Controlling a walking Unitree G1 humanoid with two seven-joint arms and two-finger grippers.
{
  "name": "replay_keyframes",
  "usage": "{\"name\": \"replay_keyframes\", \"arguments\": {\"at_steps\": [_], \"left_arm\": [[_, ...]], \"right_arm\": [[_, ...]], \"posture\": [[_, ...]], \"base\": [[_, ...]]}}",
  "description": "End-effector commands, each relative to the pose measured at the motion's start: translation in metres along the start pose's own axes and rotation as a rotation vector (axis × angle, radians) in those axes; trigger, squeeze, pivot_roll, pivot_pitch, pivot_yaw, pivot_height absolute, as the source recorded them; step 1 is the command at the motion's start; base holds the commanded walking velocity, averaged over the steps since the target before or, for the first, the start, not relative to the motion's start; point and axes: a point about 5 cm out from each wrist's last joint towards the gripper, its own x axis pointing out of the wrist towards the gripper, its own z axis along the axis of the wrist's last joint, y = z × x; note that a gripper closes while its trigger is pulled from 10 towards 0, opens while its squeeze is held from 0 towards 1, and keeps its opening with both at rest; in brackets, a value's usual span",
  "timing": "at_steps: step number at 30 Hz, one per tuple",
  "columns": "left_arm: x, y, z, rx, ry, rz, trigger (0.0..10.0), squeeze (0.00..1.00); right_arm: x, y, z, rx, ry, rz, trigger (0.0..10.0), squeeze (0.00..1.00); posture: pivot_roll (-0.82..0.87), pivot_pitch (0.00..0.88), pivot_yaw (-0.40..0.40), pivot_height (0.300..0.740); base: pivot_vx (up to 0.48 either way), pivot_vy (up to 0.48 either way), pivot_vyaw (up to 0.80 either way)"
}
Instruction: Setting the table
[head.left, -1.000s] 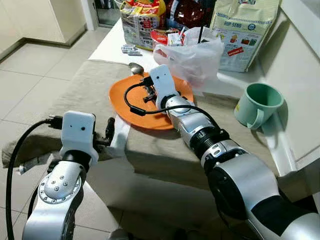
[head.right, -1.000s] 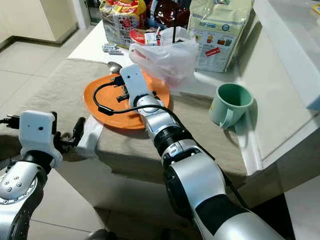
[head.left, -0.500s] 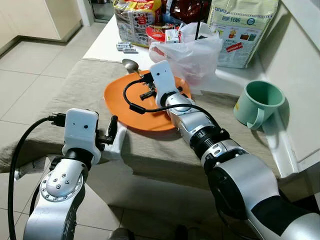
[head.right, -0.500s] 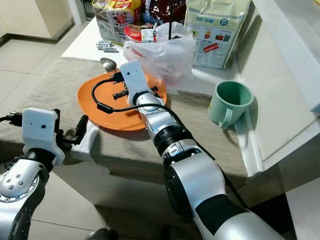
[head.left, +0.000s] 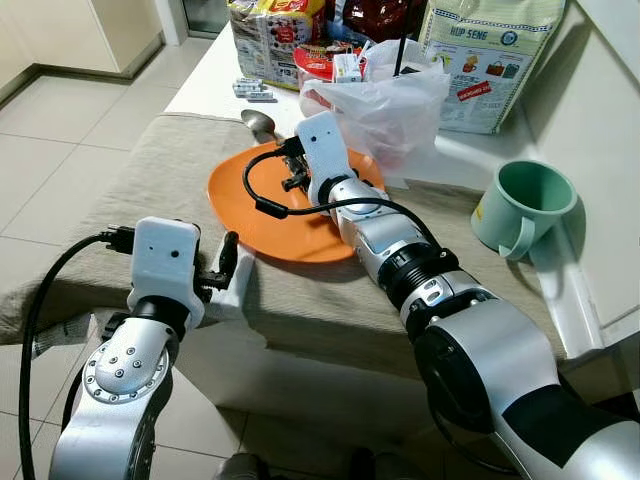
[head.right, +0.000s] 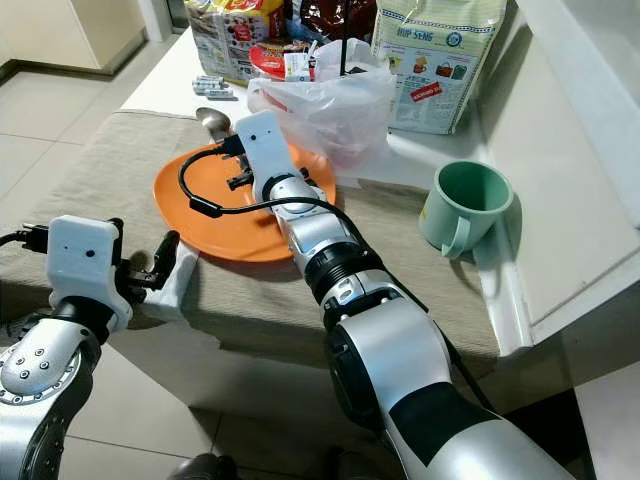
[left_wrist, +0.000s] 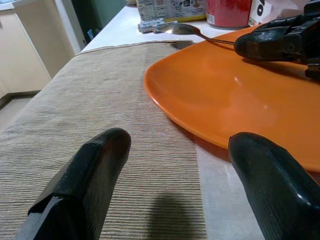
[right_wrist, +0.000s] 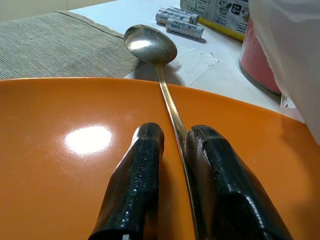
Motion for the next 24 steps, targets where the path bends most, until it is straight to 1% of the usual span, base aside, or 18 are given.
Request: {"name": "replay_keyframes", "arguments": {"at_steps": [1,5,13,17,18,19,24], "left_arm": [[0.000,-0.001,-0.001,0.008,-0.001,-0.004,10.0,0.00],[0.000,-0.002,0.000,0.008,-0.002,-0.008,10.0,0.00],[0.002,-0.002,0.000,0.014,-0.007,-0.015,10.0,0.00],[0.002,-0.002,0.000,0.016,-0.007,-0.014,10.0,0.00],[0.002,-0.002,0.000,0.016,-0.007,-0.014,10.0,0.00],[0.002,-0.002,0.000,0.016,-0.008,-0.013,10.0,0.00],[0.002,-0.001,0.000,0.017,-0.008,-0.013,10.0,0.00]], "right_arm": [[0.000,0.001,-0.002,0.009,0.024,0.007,10.0,1.00],[0.000,0.002,-0.002,0.006,0.021,0.013,10.0,1.00],[0.001,-0.003,0.005,-0.003,0.002,-0.001,10.0,1.00],[0.001,-0.004,0.010,-0.033,-0.012,-0.011,10.0,1.00],[0.001,-0.004,0.011,-0.043,-0.017,-0.013,10.0,0.96],[0.002,-0.003,0.014,-0.056,-0.023,-0.009,10.0,0.00],[0.003,0.000,0.025,-0.087,-0.046,0.013,10.0,0.00]], "posture": [[0.16,0.137,-0.027,0.740],[0.16,0.136,-0.025,0.740],[0.16,0.132,-0.024,0.740],[0.16,0.129,-0.025,0.740],[0.16,0.128,-0.026,0.740],[0.16,0.128,-0.026,0.740],[0.16,0.127,-0.027,0.740]], "base": [[0.000,0.000,0.00],[0.000,0.000,0.00],[0.000,0.000,0.00],[0.000,0.000,0.00],[0.000,0.000,0.00],[0.000,0.000,0.00],[0.000,0.000,0.00]]}}
